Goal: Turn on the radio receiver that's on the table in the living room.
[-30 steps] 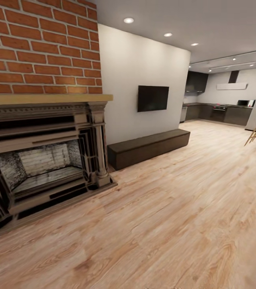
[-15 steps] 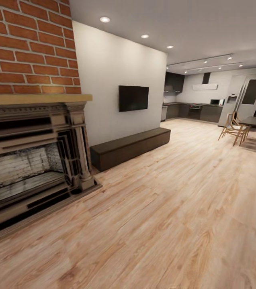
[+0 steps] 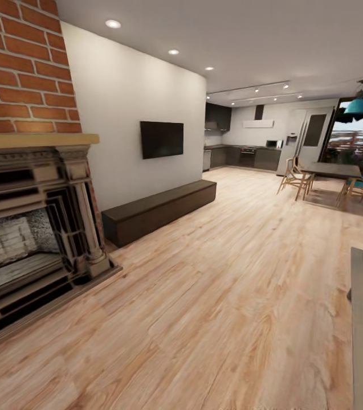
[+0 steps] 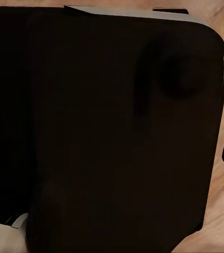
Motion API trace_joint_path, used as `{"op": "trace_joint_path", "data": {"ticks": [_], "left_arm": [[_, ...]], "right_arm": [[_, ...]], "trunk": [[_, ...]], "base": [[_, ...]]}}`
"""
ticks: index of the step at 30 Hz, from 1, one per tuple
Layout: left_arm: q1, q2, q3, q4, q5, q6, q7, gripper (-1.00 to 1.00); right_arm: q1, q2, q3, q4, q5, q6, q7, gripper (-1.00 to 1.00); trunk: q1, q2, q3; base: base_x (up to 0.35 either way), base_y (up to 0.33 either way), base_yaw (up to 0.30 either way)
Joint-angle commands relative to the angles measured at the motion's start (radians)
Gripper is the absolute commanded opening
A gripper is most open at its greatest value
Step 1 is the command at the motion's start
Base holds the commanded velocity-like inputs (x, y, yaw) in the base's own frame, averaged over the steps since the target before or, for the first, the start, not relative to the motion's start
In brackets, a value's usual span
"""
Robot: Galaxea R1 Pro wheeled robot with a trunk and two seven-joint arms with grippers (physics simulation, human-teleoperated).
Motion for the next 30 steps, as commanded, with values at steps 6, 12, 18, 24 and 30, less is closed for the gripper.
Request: {"op": "trace_joint_path", "data": {"ticks": [6,12,18,24,30], "left_arm": [[0.0,0.0,0.001,0.0,0.0,0.0,0.0,1.0],[0.0,0.0,0.001,0.0,0.0,0.0,0.0,1.0],[0.0,0.0,0.001,-0.001,0.0,0.0,0.0,1.0],[0.0,-0.001,0.001,-0.001,0.0,0.0,-0.001,1.0],[0.0,-0.002,0.001,-0.001,0.0,0.0,-0.002,1.0]], "right_arm": [[0.0,0.0,0.0,0.0,0.0,0.0,0.0,1.0],[0.0,0.0,0.0,0.0,0.0,0.001,0.0,1.0],[0.0,0.0,0.0,0.0,0.0,0.0,0.001,1.0],[0.0,0.0,0.0,0.0,0.0,0.0,0.002,1.0],[0.0,0.0,0.0,0.0,0.0,0.001,0.002,1.0]], "trunk": [[0.0,0.0,0.0],[0.0,0.0,0.0],[0.0,0.0,0.0],[0.0,0.0,0.0],[0.0,0.0,0.0]], "base": [[0.0,0.0,-0.292],[0.0,0.0,-0.292],[0.0,0.0,-0.292],[0.0,0.0,-0.292],[0.0,0.0,-0.248]]}}
